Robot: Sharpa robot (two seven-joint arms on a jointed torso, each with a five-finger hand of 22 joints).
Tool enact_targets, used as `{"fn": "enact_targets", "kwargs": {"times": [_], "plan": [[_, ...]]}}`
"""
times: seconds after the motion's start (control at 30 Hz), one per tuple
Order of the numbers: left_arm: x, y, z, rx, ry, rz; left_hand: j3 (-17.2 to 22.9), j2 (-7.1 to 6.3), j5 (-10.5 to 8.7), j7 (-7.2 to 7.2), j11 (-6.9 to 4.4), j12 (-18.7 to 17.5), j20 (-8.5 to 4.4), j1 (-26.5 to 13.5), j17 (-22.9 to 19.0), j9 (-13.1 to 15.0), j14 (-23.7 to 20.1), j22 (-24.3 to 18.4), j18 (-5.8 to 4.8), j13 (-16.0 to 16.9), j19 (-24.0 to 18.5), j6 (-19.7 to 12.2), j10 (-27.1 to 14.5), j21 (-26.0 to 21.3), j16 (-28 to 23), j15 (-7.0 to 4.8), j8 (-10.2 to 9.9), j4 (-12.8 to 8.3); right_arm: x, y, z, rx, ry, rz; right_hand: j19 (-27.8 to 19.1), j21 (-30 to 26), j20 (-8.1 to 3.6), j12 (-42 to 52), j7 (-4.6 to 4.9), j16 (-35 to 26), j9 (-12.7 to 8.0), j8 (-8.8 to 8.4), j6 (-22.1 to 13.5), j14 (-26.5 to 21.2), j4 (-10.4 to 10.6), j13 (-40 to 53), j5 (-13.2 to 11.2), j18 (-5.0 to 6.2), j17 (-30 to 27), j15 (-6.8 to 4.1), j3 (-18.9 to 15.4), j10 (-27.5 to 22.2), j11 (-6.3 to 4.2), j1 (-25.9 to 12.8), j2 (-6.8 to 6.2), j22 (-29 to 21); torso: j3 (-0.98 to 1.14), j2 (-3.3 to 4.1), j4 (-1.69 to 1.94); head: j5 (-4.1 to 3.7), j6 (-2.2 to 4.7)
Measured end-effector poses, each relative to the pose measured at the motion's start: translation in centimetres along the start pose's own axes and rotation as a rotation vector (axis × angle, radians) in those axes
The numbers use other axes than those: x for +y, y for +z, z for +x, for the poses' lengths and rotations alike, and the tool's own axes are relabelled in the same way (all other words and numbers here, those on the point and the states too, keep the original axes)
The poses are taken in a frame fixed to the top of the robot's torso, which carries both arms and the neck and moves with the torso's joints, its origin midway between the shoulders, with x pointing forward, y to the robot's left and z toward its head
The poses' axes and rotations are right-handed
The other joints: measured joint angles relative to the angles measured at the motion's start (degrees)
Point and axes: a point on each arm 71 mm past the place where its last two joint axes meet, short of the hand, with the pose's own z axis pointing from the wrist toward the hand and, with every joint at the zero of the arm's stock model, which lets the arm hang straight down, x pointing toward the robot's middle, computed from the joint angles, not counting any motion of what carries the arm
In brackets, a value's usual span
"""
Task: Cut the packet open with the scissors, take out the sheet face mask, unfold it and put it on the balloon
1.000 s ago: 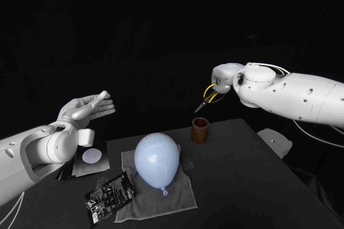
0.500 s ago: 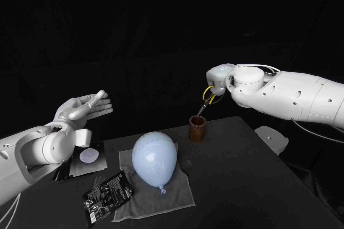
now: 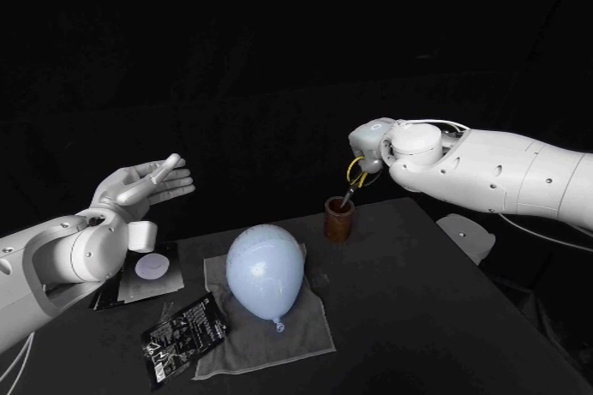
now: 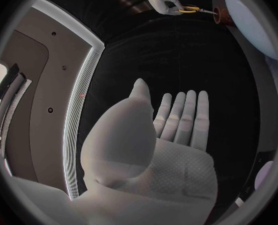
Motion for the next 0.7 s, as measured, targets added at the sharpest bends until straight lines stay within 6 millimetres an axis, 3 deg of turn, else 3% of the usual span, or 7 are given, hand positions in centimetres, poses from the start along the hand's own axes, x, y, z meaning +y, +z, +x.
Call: {"fn": "enact_targets", "kwargs": {"times": [0.23, 0.4, 0.43, 0.57, 0.67, 0.7], "plan": [[0.0, -0.1, 0.1, 0.005, -0.002, -0.001, 0.0, 0.0, 0.0, 0.0, 0.0, 0.0, 0.0, 0.0, 0.0, 0.0, 0.0, 0.0, -0.01, 0.0, 0.0, 0.0, 0.0, 0.0, 0.0, 0.0, -0.02, 0.0, 1.2, 0.4, 1.4, 0.024, -0.008, -0.018, 0.48, -0.39, -0.07, -0.25, 0.0, -0.35, 0.03, -0.12, -0.01, 0.0, 0.28, 0.01, 0.23, -0.01, 0.07, 0.0, 0.31, -0.18, -0.18, 0.29, -0.26, -0.31, 0.0, -0.01, 0.02, 0.16, -0.29], [0.0, -0.1, 0.2, 0.009, -0.003, -0.002, 0.0, 0.0, 0.0, 0.0, 0.0, 0.0, 0.0, 0.0, -0.01, -0.05, 0.0, 0.0, -0.01, 0.0, 0.0, 0.0, 0.0, 0.0, 0.0, 0.0, -0.02, 0.0, 2.2, 0.6, 2.4, 0.037, -0.008, -0.036, 0.61, -0.98, -0.18, -0.6, 0.34, -1.67, 1.26, -0.75, -1.94, -1.66, -0.23, -0.21, 0.23, -0.02, -0.01, 0.63, 0.96, -3.7, 0.33, 1.66, -1.67, -0.8, -0.01, -0.02, 0.02, 0.24, -0.53], [0.0, -0.1, 0.2, 0.01, -0.003, -0.002, 0.0, 0.0, 0.0, 0.0, 0.0, 0.0, 0.0, 0.0, -0.01, -0.05, 0.0, 0.0, -0.01, 0.0, 0.0, 0.0, 0.0, 0.0, 0.0, 0.0, -0.02, 0.0, 2.3, 0.6, 2.5, 0.038, -0.008, -0.038, 0.81, -1.46, 0.02, -0.6, 0.18, -2.17, 1.23, -1.29, -2.92, -2.41, -0.54, -0.23, 0.47, -0.02, -0.12, 0.98, 0.77, -5.81, 0.17, 0.85, -2.62, -1.18, -0.01, -0.02, 0.02, 0.31, -0.57], [0.0, -0.1, 0.2, 0.013, -0.004, -0.003, 0.0, 0.0, 0.0, 0.0, 0.0, 0.0, 0.0, 0.0, -0.01, -0.05, 0.0, 0.0, -0.01, 0.0, 0.0, 0.0, 0.0, 0.0, 0.0, 0.0, -0.02, 0.0, 2.7, 0.7, 3.1, 0.043, -0.007, -0.046, 1.0, -4.0, 0.9, -0.82, -1.27, -4.48, -0.98, -5.65, -10.19, -6.4, 1.1, -0.44, 0.51, -0.03, -0.97, 1.87, -2.51, -16.07, -1.09, -3.25, -9.93, -3.61, -0.01, -0.04, -0.01, 0.44, -0.66], [0.0, -0.1, 0.2, 0.017, -0.006, -0.004, 0.0, 0.22, 0.0, 0.0, 0.0, 0.0, -0.09, 0.22, -0.01, -0.14, 0.0, 0.0, -0.02, 0.0, 0.14, 0.0, 0.0, 0.0, 0.0, 0.0, -0.02, 0.0, 2.8, 0.6, 3.4, 0.051, -0.007, -0.049, 0.3, -6.71, 1.77, -0.82, -2.34, -6.15, -2.1, -7.9, -14.02, -9.33, 2.97, -0.3, 0.51, -0.03, -1.68, 2.75, -7.53, -21.5, -1.65, -3.71, -11.8, -6.22, -0.01, -0.08, -0.03, 0.49, -0.73], [0.0, -0.1, 0.3, 0.018, -0.006, -0.004, -0.12, 0.36, 0.0, 0.0, 0.0, 0.0, -0.05, 0.36, -0.01, -0.15, 0.0, 0.0, -0.01, 0.0, 0.35, 0.0, 0.0, 0.0, -0.01, 0.0, -0.02, -0.09, 2.9, 0.6, 3.5, 0.054, -0.008, -0.049, 0.32, -8.12, 2.28, -0.36, -2.31, -6.66, -2.47, -8.48, -15.15, -10.29, 4.46, -0.09, 0.51, -0.03, -1.94, 2.76, -12.32, -23.17, -1.96, -2.23, -11.12, -7.72, -0.01, -0.08, -0.04, 0.52, -0.74]]}}
